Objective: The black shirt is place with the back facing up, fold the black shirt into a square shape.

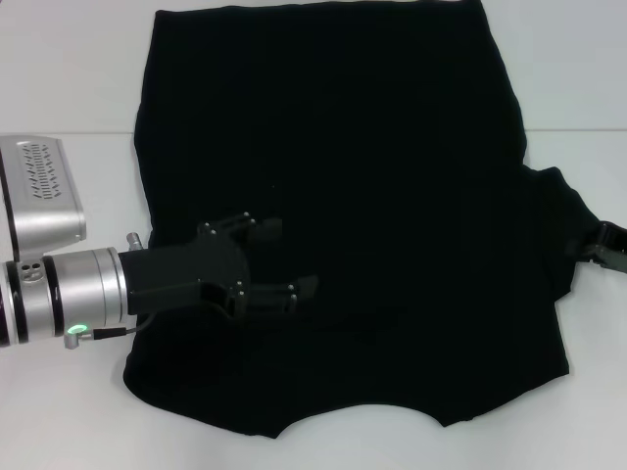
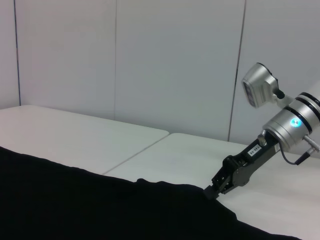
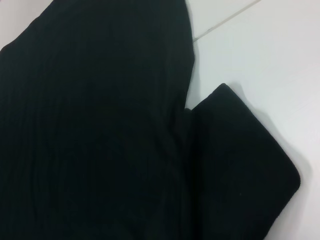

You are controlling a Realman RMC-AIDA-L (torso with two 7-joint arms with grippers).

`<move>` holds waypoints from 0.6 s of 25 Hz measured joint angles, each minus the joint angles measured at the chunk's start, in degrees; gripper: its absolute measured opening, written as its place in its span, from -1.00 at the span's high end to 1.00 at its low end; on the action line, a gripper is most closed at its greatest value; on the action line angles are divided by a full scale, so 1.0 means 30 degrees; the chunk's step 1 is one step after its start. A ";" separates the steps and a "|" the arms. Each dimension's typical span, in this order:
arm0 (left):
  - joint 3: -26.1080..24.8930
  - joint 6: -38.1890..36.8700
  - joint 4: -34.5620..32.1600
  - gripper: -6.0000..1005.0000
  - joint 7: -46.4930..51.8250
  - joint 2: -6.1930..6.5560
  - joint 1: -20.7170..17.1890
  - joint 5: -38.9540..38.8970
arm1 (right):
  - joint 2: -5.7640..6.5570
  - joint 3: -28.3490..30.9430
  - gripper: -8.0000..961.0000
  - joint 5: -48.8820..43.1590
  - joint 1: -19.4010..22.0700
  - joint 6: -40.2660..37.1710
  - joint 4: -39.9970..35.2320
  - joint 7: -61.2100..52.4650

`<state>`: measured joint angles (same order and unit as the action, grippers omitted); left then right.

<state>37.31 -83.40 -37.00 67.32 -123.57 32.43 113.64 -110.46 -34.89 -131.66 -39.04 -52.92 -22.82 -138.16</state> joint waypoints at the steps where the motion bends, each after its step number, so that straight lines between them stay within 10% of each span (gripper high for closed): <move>1: -0.0038 0.0000 0.0000 -0.78 0.0000 0.0000 0.0000 0.0000 | -0.0010 0.0001 0.33 0.0000 0.0000 0.0043 0.0001 -0.0019; 7: -0.0274 -0.0001 0.0000 -0.78 0.0000 0.0000 -0.0081 0.0000 | -0.0027 0.0007 0.81 0.0000 0.0032 0.0150 0.0021 -0.0059; 15: -0.0309 -0.0019 0.0001 -0.77 0.0005 -0.0031 -0.0222 0.0000 | -0.0036 0.0309 0.95 0.0423 0.0445 0.0198 -0.0174 0.0348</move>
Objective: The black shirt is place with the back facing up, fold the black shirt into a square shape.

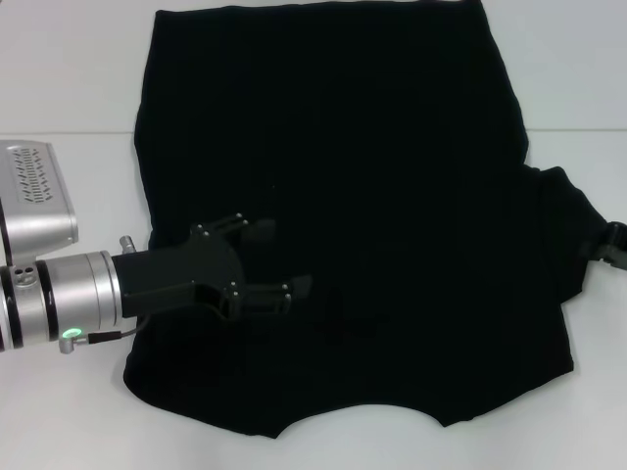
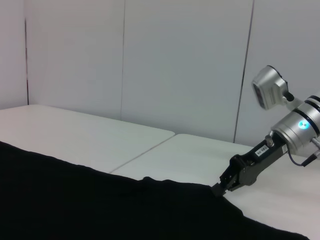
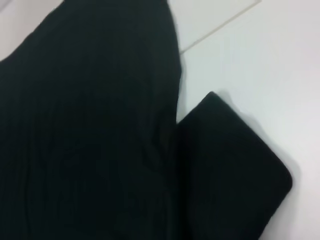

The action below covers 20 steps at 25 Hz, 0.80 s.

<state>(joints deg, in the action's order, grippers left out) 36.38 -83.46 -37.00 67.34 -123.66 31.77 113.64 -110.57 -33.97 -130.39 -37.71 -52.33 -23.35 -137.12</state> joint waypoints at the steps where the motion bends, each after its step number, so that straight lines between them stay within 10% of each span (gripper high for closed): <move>1: 0.0002 -0.0032 -0.0001 -0.77 0.0014 -0.0014 -0.0012 0.0000 | 0.0004 0.0078 0.95 0.0248 0.0137 -0.0046 -0.0068 0.0216; 20: 0.0003 -0.0319 0.0106 -0.75 0.0165 -0.0089 -0.0325 -0.0207 | 0.0994 0.1598 0.89 0.2133 0.2408 -0.1391 -0.0349 0.2934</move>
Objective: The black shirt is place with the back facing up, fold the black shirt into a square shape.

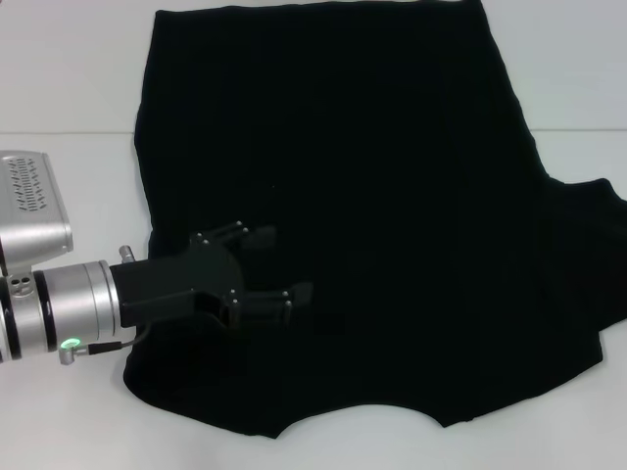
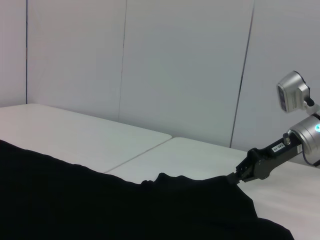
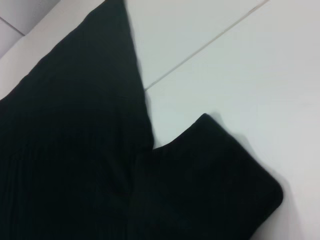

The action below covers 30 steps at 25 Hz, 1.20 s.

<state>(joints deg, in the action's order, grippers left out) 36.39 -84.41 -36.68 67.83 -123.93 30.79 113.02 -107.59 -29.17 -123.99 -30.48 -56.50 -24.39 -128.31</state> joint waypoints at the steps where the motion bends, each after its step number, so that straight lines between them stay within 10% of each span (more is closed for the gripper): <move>1: 0.0000 -0.0013 0.0037 -0.75 0.0001 -0.0008 -0.0008 -0.0006 | 0.0098 0.0000 0.88 -0.0014 0.0009 0.0026 -0.0001 0.0075; 13: -0.0017 -0.0017 0.0367 -0.74 0.0032 -0.0028 -0.0011 -0.0274 | 0.0324 -0.0096 0.84 -0.0038 -0.0146 -0.0140 -0.1007 0.0250; 30: -0.0029 0.0146 0.0450 -0.72 0.0037 -0.0026 -0.0061 -0.0292 | -0.1036 -0.1495 0.79 0.0541 -0.2778 -0.2896 -0.1576 0.1182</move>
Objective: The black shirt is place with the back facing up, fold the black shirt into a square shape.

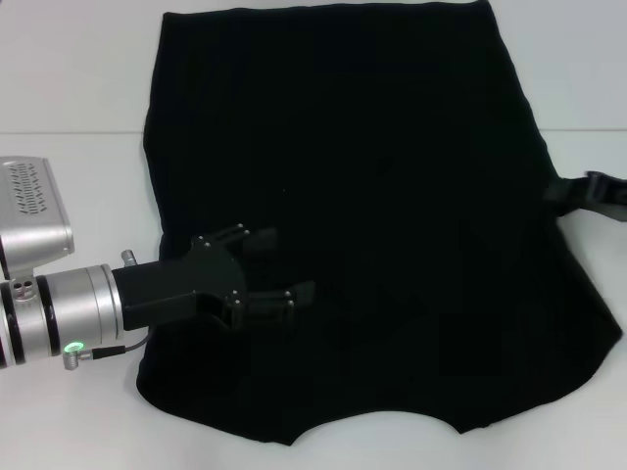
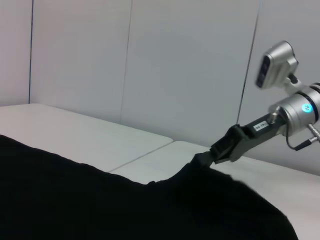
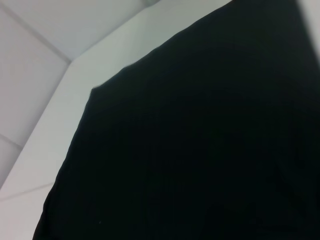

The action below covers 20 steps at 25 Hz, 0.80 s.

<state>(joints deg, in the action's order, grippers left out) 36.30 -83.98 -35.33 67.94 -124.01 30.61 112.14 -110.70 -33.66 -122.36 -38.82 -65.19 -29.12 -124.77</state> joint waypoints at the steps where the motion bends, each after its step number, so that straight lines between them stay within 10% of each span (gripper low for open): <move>1: 0.0001 0.0019 0.0001 -0.72 0.0000 -0.0001 -0.0001 0.0000 | -0.0119 -0.0415 0.78 -0.0020 -0.0286 0.0217 0.0027 -0.0061; 12: -0.0452 0.0124 0.0001 -0.71 -0.0025 0.0000 -0.0094 0.0001 | -0.0371 -0.4823 0.75 -0.0124 -0.1573 -0.0118 -0.0101 -0.1579; 20: -0.0540 0.0159 0.0002 -0.71 -0.0028 0.0027 -0.0096 0.0001 | 0.0427 -0.4814 0.09 -0.0140 -0.1166 -0.1254 -0.0071 -0.2926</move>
<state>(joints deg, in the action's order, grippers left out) 34.68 -83.50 -35.33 67.86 -123.93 30.32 112.15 -109.41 -48.10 -122.78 -42.31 -68.95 -29.33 -133.55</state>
